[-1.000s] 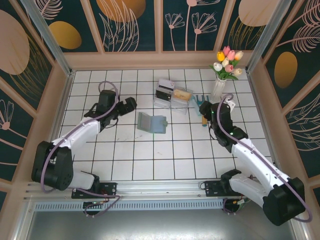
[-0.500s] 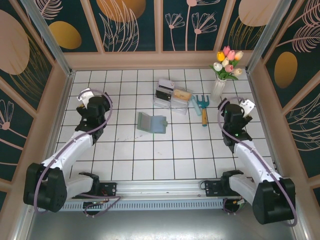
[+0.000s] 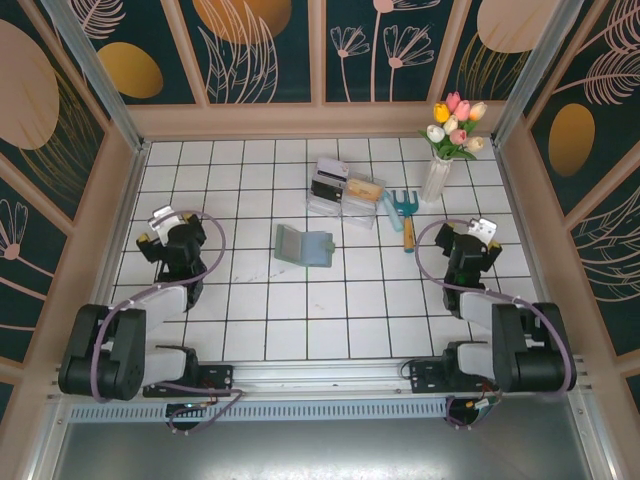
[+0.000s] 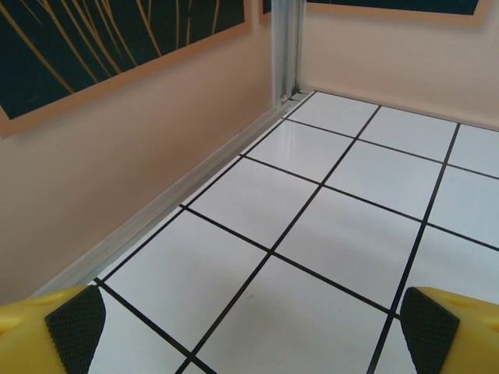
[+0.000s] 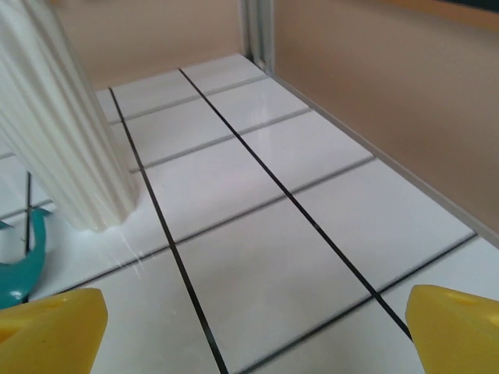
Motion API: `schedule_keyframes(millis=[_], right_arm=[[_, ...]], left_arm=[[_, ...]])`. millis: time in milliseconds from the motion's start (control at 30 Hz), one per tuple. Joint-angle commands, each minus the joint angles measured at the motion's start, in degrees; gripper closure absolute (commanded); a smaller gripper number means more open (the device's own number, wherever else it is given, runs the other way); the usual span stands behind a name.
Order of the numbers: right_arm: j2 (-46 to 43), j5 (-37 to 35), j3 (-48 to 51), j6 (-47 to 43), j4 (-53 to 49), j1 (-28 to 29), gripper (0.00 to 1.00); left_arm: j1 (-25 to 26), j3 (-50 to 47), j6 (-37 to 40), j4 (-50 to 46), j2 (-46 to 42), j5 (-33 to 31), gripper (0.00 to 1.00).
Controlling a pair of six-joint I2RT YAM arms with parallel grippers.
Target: Take the credit cards out of the card holder
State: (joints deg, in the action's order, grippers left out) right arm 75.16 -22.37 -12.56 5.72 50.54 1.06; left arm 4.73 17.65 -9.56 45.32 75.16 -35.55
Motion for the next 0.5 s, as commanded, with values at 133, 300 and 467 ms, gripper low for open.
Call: schedule_keyframes(millis=[133, 300, 467], right_arm=[[5.7, 11.6, 0.6, -3.5, 17.7, -0.7, 0.01], [10.1, 14.3, 0.9, -4.6, 21.8, -0.5, 0.01], [13.1, 14.2, 0.8, -4.6, 24.0, -0.5, 0.01]], left_arm=[[-3.8, -3.8, 4.2, 15.6, 1.4, 15.8, 0.01], [-4.0, -7.8, 3.5, 26.7, 2.6, 23.1, 0.01], [-4.0, -7.4, 4.5, 29.7, 6.8, 26.0, 0.01]])
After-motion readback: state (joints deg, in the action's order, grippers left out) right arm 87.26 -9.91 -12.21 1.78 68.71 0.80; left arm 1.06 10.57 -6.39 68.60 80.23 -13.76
